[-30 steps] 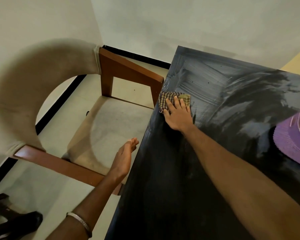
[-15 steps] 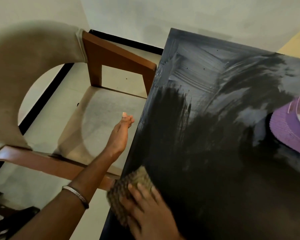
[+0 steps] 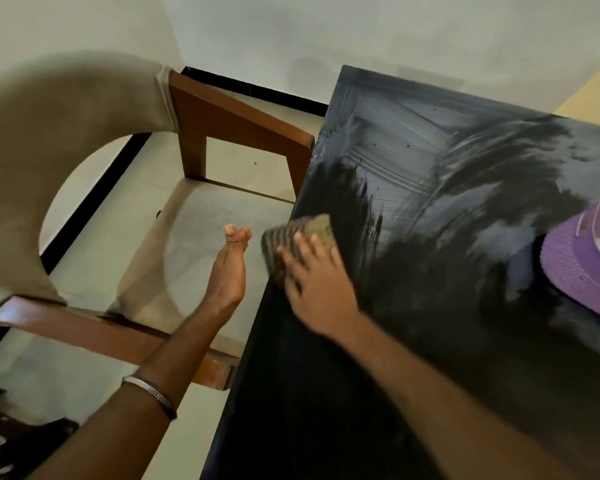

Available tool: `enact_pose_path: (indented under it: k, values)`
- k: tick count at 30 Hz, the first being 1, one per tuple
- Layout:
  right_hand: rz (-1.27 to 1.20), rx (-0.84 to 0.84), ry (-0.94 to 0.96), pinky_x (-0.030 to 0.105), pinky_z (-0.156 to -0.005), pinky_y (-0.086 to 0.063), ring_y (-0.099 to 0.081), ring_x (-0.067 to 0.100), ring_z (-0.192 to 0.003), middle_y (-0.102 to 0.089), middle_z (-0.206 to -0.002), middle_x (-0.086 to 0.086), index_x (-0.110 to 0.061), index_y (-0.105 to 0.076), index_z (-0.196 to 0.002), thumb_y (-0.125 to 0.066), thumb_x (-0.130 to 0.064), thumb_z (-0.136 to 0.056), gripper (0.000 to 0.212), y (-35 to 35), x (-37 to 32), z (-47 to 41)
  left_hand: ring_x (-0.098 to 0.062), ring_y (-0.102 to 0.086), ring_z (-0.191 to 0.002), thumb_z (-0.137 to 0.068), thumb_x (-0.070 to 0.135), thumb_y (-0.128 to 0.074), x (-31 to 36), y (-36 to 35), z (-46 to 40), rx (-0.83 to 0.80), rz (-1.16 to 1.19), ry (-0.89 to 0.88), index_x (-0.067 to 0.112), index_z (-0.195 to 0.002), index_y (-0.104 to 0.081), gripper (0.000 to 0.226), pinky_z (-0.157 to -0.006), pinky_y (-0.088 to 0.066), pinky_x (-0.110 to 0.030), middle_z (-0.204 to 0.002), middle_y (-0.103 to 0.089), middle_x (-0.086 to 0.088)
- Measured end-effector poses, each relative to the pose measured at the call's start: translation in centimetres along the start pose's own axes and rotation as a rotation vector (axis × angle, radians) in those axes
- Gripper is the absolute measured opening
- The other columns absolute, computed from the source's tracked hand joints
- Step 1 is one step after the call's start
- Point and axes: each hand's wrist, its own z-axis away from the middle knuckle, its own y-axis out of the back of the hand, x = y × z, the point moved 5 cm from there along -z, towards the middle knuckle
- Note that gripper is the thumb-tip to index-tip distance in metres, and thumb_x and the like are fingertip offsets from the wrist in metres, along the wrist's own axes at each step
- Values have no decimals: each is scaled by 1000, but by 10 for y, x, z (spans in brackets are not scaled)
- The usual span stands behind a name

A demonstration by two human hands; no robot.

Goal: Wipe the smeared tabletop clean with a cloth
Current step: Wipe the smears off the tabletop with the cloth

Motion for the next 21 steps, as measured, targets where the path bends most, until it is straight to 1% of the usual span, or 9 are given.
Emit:
enact_pose_path:
  k: [3, 5, 7, 8, 10, 12, 16, 18, 21]
  values:
    - [-3, 14, 249, 57, -120, -14, -8, 25, -153, -20, -164, -3, -35, -22, -156, -36, -45, -97, 61, -47, -70, 119, -15, -34, -142, -80, 77, -7, 5, -2, -1, 12, 9, -4, 25, -146, -40, 90, -120, -18, -44, -152, -41, 5]
    - [110, -83, 383, 52, -115, -31, -19, 25, -151, -28, -162, -5, -37, -26, -155, -37, -54, -98, 60, -70, -84, 183, -15, -34, -142, -80, 77, -8, 8, -4, 0, 4, -17, -33, 25, -147, -39, 91, -120, -19, -46, -152, -41, 5]
    - [159, -268, 396, 49, -118, -22, -18, 24, -151, -27, -162, -6, -37, -23, -155, -36, -60, -98, 63, -78, -60, 204, -15, -34, -142, -79, 77, -9, 7, -6, 1, -13, -31, -40, 26, -147, -39, 90, -120, -19, -47, -152, -41, 5]
    - [129, -270, 373, 49, -120, -14, -16, 25, -151, -26, -162, -5, -37, -23, -156, -33, -58, -99, 61, -71, -40, 199, -15, -34, -142, -80, 78, -9, 6, -7, 1, -21, -31, -33, 26, -147, -39, 90, -120, -19, -48, -152, -41, 5]
    - [43, -98, 250, 51, -121, -10, -15, 28, -152, -24, -163, 0, -35, -24, -156, -29, -49, -102, 56, -35, 14, 155, -14, -34, -142, -80, 78, -8, 3, -10, 2, -41, -38, -30, 26, -147, -39, 90, -120, -18, -48, -152, -42, 6]
    - [-3, 71, -19, 51, -123, -10, -14, 31, -152, -18, -164, 5, -33, -23, -156, -29, -44, -103, 55, 13, 98, 79, -14, -33, -142, -80, 78, -8, 2, -13, 4, -49, -51, -30, 27, -147, -39, 90, -120, -18, -48, -152, -41, 6]
    - [-137, 32, -553, 52, -123, -4, -4, 34, -152, -6, -166, 11, -27, -17, -158, -32, -40, -105, 57, 81, 244, -28, -16, -33, -143, -81, 76, -9, 4, -25, 14, -74, -45, -45, 27, -146, -40, 87, -120, -19, -46, -152, -41, 5]
    - [-145, -8, -614, 51, -122, 0, 0, 34, -152, -2, -166, 10, -28, -15, -158, -32, -39, -104, 58, 84, 253, -42, -17, -34, -142, -80, 76, -12, 3, -32, 17, -92, -20, -38, 27, -146, -40, 86, -118, -20, -39, -152, -41, 4]
    - [-30, 47, -475, 48, -123, 3, 0, 31, -153, -4, -166, 9, -27, -13, -159, -29, -38, -104, 58, 65, 195, -10, -17, -37, -139, -77, 79, -17, 0, -40, 19, -121, 6, 1, 29, -146, -40, 89, -104, -24, -27, -151, -41, 3]
